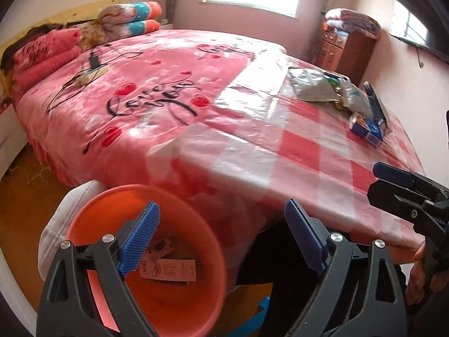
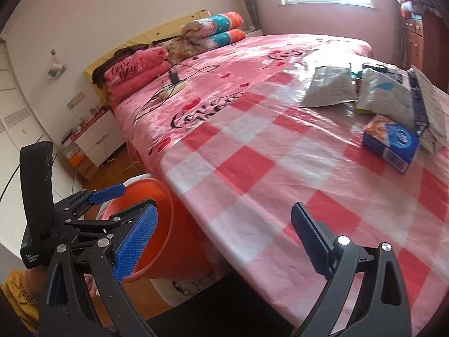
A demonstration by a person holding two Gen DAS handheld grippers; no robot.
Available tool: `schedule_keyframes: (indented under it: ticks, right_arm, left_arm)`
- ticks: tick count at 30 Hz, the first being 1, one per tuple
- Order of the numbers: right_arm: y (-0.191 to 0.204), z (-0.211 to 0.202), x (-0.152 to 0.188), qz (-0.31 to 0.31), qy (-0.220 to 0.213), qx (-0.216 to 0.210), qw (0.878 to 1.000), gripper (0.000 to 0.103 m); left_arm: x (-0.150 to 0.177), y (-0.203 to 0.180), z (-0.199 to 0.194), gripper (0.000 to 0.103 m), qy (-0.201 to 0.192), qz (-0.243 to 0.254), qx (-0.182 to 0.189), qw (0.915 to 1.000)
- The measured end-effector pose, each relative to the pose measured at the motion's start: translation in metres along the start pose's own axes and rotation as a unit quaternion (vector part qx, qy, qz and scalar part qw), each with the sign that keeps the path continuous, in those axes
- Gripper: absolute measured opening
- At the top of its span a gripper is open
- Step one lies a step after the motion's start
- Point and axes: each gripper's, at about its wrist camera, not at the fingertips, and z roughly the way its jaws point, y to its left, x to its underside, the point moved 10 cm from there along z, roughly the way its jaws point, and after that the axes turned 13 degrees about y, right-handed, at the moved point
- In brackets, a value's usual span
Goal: Collect trash
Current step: 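Move both tools back toward the remaining trash on the bed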
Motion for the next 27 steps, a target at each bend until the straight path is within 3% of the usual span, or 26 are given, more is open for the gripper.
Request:
schedule_keyframes:
  ticks: [11, 27]
  right_arm:
    - [-0.04, -0.02, 0.007, 0.046, -0.018, 0.01, 0.999, 0.095]
    - [-0.094, -0.044, 0.02, 0.105, -0.036, 0.031, 0.993, 0.095]
  left_arm:
    - [-0.009, -0.045, 0.012, 0.091, 0.018, 0.045, 0.009, 0.9988]
    - [-0.013, -0.089, 0.025, 0.091, 0.042, 0.071, 0.035, 0.996]
